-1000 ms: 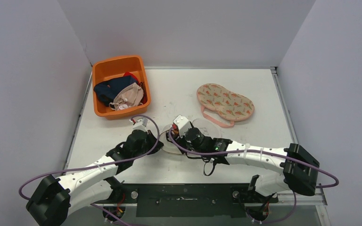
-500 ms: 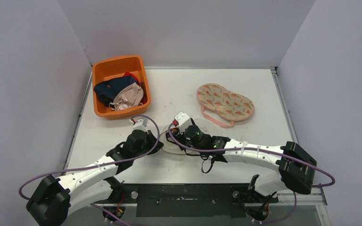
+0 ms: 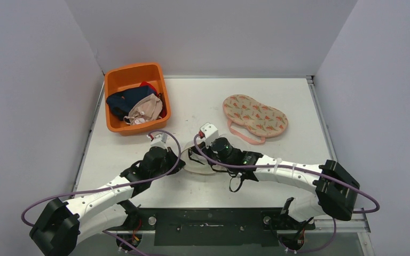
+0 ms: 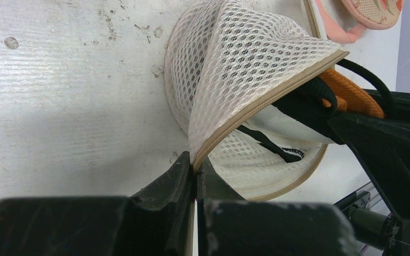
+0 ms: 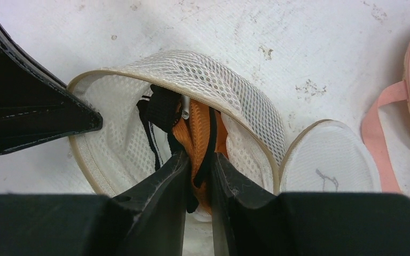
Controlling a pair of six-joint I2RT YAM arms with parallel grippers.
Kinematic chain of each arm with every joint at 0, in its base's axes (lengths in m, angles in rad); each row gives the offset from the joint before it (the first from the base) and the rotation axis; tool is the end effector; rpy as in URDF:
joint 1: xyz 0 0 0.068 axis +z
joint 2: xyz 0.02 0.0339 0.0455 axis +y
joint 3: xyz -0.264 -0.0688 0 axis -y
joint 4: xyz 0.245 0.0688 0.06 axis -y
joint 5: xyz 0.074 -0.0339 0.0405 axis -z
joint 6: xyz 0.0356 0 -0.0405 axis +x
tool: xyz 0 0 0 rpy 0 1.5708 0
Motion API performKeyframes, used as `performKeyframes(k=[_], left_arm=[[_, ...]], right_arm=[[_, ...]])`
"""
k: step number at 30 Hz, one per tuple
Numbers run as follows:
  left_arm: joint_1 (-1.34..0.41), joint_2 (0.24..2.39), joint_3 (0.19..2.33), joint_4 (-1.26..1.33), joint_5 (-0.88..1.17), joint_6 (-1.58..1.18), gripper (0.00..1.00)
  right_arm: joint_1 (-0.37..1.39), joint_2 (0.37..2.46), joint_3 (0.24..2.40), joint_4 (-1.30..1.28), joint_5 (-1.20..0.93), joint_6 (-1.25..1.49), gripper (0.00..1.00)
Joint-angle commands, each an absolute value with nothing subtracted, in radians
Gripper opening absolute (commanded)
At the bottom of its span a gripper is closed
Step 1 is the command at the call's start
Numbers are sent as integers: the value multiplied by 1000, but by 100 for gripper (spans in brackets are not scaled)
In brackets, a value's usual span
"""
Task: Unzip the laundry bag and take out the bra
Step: Pick up the bra from the laundry bag.
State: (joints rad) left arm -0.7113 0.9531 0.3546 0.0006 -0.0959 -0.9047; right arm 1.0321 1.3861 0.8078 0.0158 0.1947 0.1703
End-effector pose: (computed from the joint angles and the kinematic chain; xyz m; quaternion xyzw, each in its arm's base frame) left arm 0.1490 -0.1239 0.1787 -0.1076 0.8767 -0.3083 0.3533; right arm 0.1606 0.2554 0.2312 -0.3213 0.8114 0.2018 0.4446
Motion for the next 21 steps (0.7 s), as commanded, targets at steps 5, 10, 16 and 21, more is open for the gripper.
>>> performKeyframes(k=[5, 10, 16, 21], left_arm=[[-706, 949, 390, 28, -91, -889, 0], [-706, 941, 390, 26, -90, -890, 0], [-706, 943, 393, 25, -90, -889, 0], [-706, 945, 393, 21, -93, -888, 0]], right_arm=[[950, 1298, 799, 91, 8, 262, 36], [945, 1195, 734, 90, 55, 260, 62], [944, 1144, 715, 28, 74, 217, 55], [997, 1181, 771, 8, 112, 168, 60]])
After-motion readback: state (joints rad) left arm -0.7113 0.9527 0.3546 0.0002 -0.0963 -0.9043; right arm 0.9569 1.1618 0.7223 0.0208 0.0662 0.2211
